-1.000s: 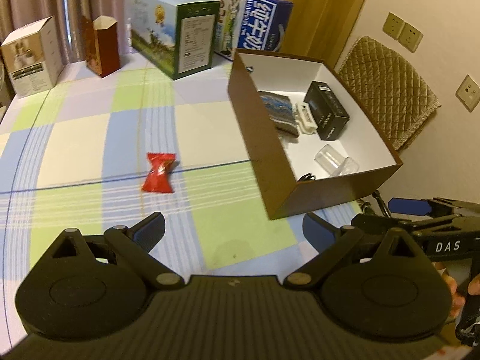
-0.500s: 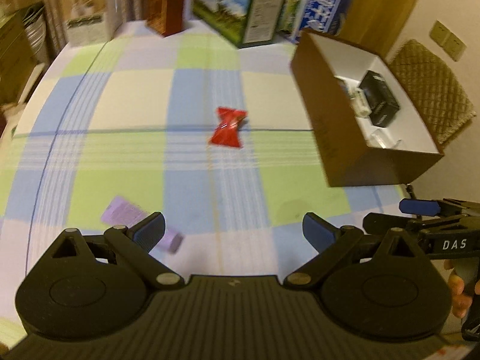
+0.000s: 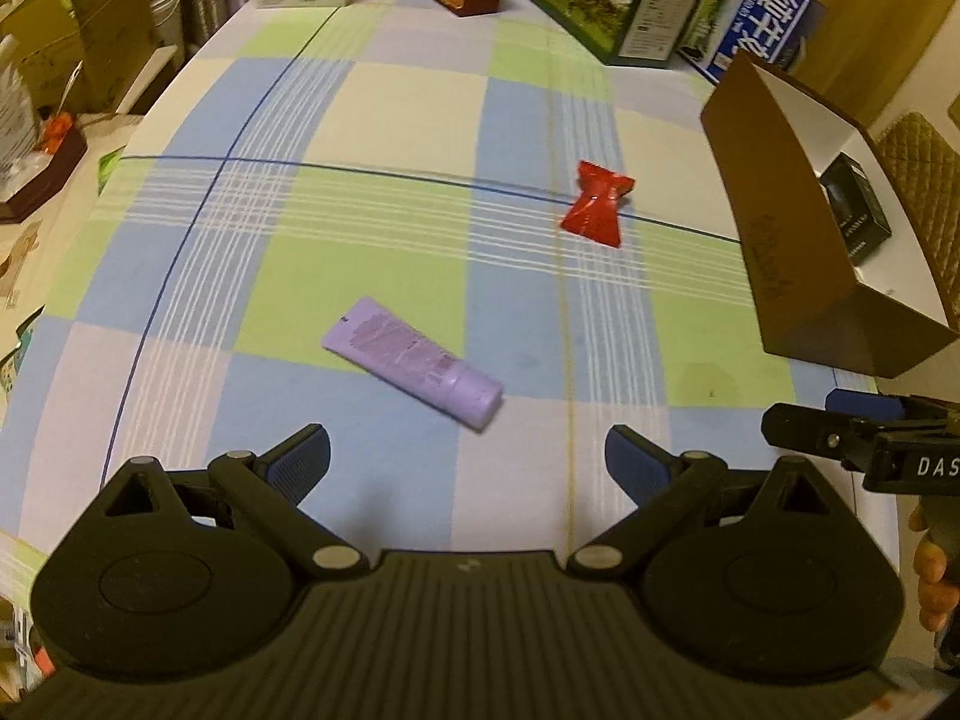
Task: Organize objects
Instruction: 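Move the left tool toward the purple tube while the right tool approaches the red candy, then grasp the purple tube with the left tool while the right tool grasps the red candy, then adjust the right tool's grip on the red candy packet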
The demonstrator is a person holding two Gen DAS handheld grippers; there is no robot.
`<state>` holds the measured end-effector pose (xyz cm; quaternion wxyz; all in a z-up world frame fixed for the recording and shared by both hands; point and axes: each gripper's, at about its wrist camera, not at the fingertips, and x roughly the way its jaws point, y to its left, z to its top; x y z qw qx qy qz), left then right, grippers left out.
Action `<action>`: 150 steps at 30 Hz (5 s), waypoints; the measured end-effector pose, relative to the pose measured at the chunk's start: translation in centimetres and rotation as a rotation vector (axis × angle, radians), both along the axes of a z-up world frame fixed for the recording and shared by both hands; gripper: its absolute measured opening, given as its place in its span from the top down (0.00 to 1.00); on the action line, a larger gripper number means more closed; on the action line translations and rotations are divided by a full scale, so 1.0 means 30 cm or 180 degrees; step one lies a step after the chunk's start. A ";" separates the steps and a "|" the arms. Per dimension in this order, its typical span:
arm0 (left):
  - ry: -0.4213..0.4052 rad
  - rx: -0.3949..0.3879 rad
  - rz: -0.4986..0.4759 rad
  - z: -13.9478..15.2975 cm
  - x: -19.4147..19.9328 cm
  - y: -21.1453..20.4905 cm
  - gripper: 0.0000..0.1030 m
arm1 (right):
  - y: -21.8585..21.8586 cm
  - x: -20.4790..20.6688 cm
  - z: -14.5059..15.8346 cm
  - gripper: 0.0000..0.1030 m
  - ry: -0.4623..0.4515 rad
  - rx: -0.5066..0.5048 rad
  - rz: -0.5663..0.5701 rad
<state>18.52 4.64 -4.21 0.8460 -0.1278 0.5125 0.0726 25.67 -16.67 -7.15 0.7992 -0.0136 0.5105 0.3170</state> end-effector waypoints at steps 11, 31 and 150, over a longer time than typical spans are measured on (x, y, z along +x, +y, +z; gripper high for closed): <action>0.0098 -0.0006 0.0097 -0.061 0.032 0.025 0.07 | 0.029 0.036 -0.050 0.02 0.0061 -0.0086 -0.0064; 0.0306 -0.0173 0.0268 -0.279 0.229 0.074 0.29 | 0.003 0.101 -0.092 0.02 0.0213 -0.0113 -0.0224; 0.0293 0.0385 -0.0951 -0.266 0.118 -0.236 0.73 | -0.051 -0.055 -0.218 0.74 -0.0171 -0.0479 0.0075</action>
